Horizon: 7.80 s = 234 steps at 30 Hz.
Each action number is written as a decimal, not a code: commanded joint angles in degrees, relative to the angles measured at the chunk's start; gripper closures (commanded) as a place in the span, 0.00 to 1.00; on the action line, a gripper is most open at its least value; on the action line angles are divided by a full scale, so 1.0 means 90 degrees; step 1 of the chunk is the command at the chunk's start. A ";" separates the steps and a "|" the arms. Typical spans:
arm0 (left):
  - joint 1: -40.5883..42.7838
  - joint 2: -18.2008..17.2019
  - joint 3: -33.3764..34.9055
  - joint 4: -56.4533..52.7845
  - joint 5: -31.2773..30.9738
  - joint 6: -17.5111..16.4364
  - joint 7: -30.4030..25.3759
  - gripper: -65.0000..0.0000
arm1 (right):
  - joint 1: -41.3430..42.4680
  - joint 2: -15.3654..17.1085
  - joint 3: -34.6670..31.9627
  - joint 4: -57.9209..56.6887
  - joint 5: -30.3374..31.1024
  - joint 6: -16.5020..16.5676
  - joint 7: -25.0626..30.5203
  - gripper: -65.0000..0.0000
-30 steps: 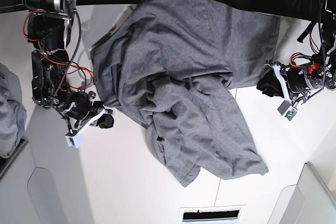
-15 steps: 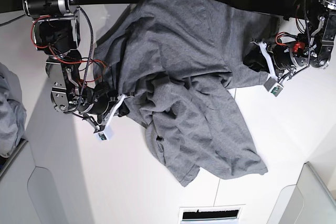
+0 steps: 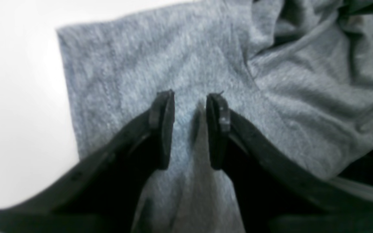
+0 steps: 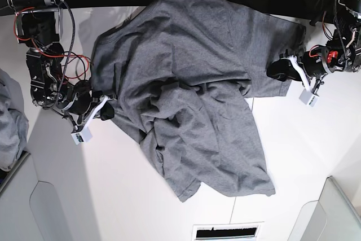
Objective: Layout the t-shirt on the table in an organized manner, then fold the t-shirt properly
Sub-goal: 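Pull the shirt's shoulders apart with both grippers and lay it down, then grasp the shirt's side edges with both grippers, then pull the shirt's side with the left gripper away from the right gripper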
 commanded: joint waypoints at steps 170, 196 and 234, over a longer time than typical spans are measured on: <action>-0.3944 0.1447 0.0818 -0.1445 0.1639 0.0673 -0.1124 0.69 | -0.2186 -0.1190 0.0981 0.4044 0.1814 0.0022 -0.2363 1.00; -0.4073 0.0457 0.2283 -0.2905 0.2620 0.2069 -0.0053 0.97 | -0.2965 0.0002 0.0986 0.4155 0.0668 -0.0221 -0.2062 1.00; -0.2528 -0.0648 0.0651 -0.2149 -0.0410 0.0084 -0.0017 0.74 | -0.3116 -0.0321 0.1052 0.4053 0.1707 0.0277 -0.3138 1.00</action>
